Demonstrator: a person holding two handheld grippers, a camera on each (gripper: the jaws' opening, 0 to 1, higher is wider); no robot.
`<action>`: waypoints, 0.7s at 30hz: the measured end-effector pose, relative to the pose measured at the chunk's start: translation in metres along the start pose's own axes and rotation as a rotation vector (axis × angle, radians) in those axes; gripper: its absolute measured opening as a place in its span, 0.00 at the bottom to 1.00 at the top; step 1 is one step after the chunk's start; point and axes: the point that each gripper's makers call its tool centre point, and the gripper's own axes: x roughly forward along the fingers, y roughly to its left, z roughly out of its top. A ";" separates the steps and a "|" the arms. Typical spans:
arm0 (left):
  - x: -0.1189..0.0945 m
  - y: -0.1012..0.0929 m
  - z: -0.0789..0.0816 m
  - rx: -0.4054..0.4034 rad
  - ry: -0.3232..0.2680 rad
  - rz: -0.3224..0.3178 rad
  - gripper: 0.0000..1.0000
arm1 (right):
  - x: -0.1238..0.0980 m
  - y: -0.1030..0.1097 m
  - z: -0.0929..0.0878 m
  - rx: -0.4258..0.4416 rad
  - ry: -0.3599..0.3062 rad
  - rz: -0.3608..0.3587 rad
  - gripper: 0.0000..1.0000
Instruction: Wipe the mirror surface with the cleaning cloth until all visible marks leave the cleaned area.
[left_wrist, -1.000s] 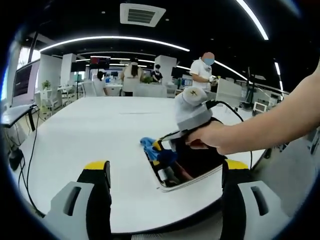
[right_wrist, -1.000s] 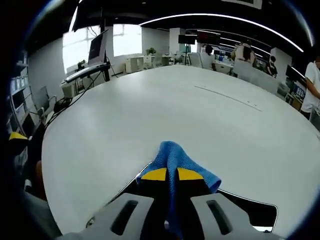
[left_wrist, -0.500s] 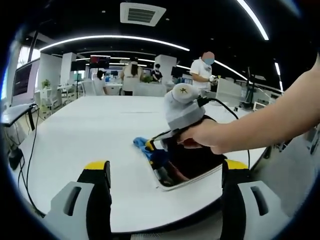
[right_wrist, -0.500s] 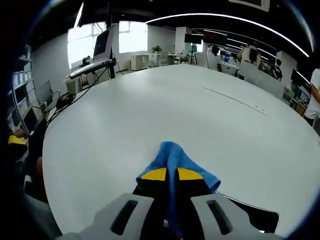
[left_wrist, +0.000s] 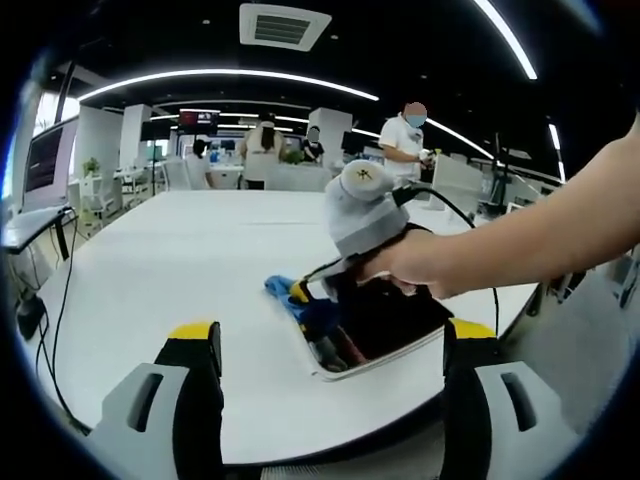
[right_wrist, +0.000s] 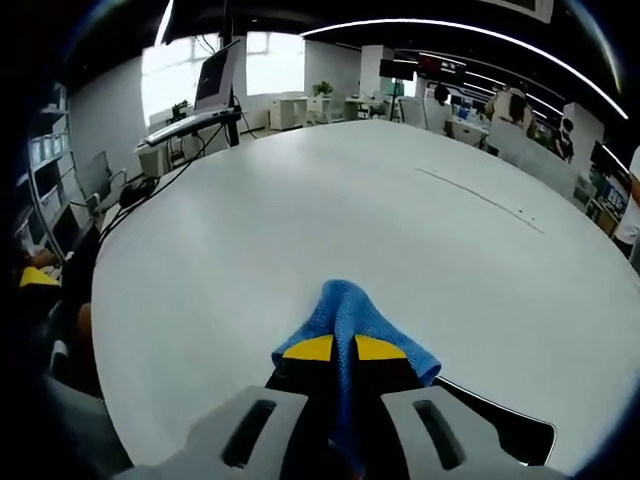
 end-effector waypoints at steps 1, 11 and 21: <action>0.000 0.000 0.000 0.000 0.001 0.000 0.90 | -0.001 0.001 -0.001 0.000 0.003 0.000 0.00; 0.000 0.000 0.000 -0.002 0.003 -0.001 0.89 | -0.006 0.008 -0.006 -0.013 -0.003 0.002 0.00; 0.003 0.002 -0.001 0.000 0.004 -0.002 0.89 | -0.013 0.017 -0.013 -0.015 0.008 0.039 0.00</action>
